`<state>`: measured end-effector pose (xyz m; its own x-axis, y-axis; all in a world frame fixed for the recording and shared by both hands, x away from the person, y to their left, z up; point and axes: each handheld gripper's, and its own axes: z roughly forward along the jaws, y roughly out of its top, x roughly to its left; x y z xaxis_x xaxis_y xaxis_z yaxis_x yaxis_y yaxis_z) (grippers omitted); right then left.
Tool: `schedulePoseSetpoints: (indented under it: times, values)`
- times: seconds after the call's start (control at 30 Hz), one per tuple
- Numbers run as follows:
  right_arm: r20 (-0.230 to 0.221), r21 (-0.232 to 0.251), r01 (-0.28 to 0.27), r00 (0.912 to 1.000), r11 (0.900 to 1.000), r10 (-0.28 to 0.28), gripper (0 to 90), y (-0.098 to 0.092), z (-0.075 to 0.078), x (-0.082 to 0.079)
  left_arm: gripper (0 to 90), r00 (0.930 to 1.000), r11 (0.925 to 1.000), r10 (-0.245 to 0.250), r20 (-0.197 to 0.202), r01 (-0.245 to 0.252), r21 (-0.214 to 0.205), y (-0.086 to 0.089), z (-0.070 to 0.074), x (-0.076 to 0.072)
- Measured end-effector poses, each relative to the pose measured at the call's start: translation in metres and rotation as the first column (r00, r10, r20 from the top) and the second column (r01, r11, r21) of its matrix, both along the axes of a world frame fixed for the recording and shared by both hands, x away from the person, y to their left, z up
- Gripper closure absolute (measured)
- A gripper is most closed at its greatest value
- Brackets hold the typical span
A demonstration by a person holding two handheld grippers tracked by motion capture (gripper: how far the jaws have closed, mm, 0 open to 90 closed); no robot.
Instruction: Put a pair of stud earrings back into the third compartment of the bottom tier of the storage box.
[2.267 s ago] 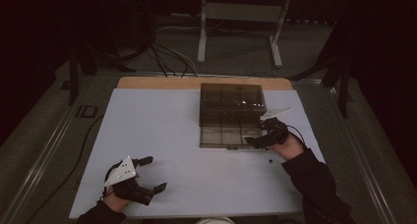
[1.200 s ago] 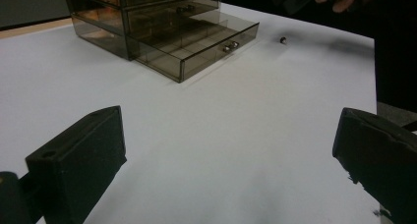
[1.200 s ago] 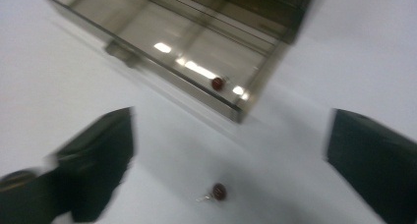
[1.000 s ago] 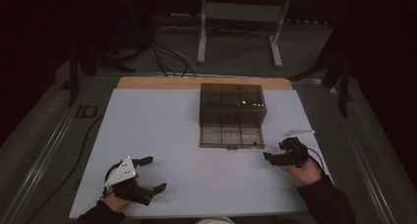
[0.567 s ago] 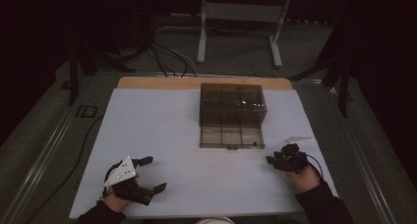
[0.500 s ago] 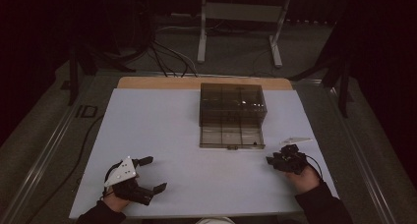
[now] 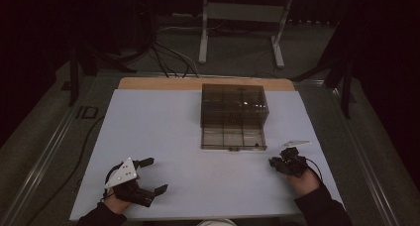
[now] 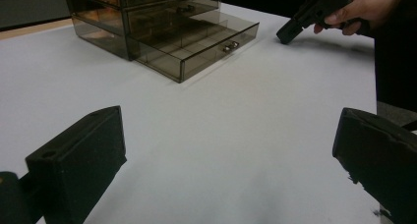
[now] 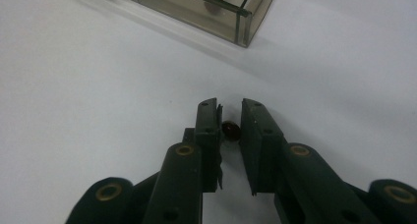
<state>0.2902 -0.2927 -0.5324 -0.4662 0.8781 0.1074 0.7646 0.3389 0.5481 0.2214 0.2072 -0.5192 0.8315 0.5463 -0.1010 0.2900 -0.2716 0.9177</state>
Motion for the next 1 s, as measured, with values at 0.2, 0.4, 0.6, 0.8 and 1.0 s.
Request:
schedulePoseSetpoints:
  times: [0.2, 0.4, 0.6, 0.8, 1.0]
  values:
    - [0.0, -0.007, -0.008, 1.0, 0.9999, 0.008, 79.0, 0.001, 0.001, 0.0, 0.7, 1.0, 1.0, 0.0, 0.0, 0.0, 0.0, 0.0, 0.0, 0.0]
    - [0.01, -0.003, -0.015, 0.9998, 0.9999, 0.015, 78.9, 0.0, 0.005, -0.001, 0.7, 1.0, 1.0, 0.0, 0.0, 0.0, 0.0, 0.0, 0.0, 0.0]
    - [0.026, 0.001, -0.029, 0.9992, 0.9996, 0.029, 78.9, 0.001, 0.012, -0.002, 0.7, 1.0, 1.0, 0.0, 0.0, 0.0, 0.0, 0.0, 0.0, 0.0]
    - [0.037, 0.0, -0.049, 0.9981, 0.9988, 0.049, 79.0, 0.004, 0.016, -0.001, 0.8, 1.0, 1.0, 0.0, -0.001, 0.0, -0.002, 0.0, 0.0, 0.0]
    - [0.051, -0.009, -0.07, 0.9963, 0.9975, 0.07, 79.0, 0.009, 0.023, 0.004, 0.8, 1.0, 1.0, 0.0, -0.003, 0.0, -0.003, 0.0, 0.0, 0.0]
